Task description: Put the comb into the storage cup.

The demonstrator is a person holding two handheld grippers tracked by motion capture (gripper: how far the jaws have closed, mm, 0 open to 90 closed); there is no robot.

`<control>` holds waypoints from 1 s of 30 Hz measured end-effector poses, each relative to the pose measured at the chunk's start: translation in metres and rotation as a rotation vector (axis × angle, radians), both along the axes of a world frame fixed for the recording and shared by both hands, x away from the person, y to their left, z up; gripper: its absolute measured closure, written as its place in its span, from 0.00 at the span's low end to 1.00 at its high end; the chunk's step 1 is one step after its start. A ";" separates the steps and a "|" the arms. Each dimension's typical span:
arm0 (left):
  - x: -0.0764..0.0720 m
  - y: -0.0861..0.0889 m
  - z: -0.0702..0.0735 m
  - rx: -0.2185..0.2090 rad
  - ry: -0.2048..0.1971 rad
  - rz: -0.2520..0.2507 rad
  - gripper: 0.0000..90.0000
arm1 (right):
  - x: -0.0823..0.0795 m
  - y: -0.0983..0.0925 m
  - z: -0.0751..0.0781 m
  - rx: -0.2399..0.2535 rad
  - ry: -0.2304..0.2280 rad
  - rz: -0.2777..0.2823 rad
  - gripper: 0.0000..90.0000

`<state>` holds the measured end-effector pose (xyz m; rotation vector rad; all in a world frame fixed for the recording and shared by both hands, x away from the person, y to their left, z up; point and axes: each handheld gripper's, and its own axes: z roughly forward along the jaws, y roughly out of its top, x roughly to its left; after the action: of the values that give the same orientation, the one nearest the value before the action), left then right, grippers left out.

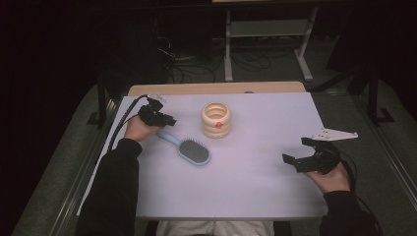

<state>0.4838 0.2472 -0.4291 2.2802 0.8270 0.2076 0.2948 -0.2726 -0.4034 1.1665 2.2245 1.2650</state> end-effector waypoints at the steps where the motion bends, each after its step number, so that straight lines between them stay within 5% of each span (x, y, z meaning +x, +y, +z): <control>1: -0.001 0.002 -0.002 -0.008 -0.006 0.010 0.87 | 0.000 0.000 0.000 -0.001 0.001 0.001 0.00; 10: -0.005 0.012 -0.012 0.007 0.022 0.029 0.99 | 0.000 0.002 -0.001 -0.016 0.001 -0.003 0.00; 30: -0.015 0.007 -0.014 0.063 0.045 -0.009 0.99 | 0.000 0.002 -0.001 -0.018 0.002 0.001 0.00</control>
<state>0.4686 0.2538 -0.4429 2.3543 0.8443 0.1817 0.2947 -0.2704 -0.4046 1.1615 2.2333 1.2423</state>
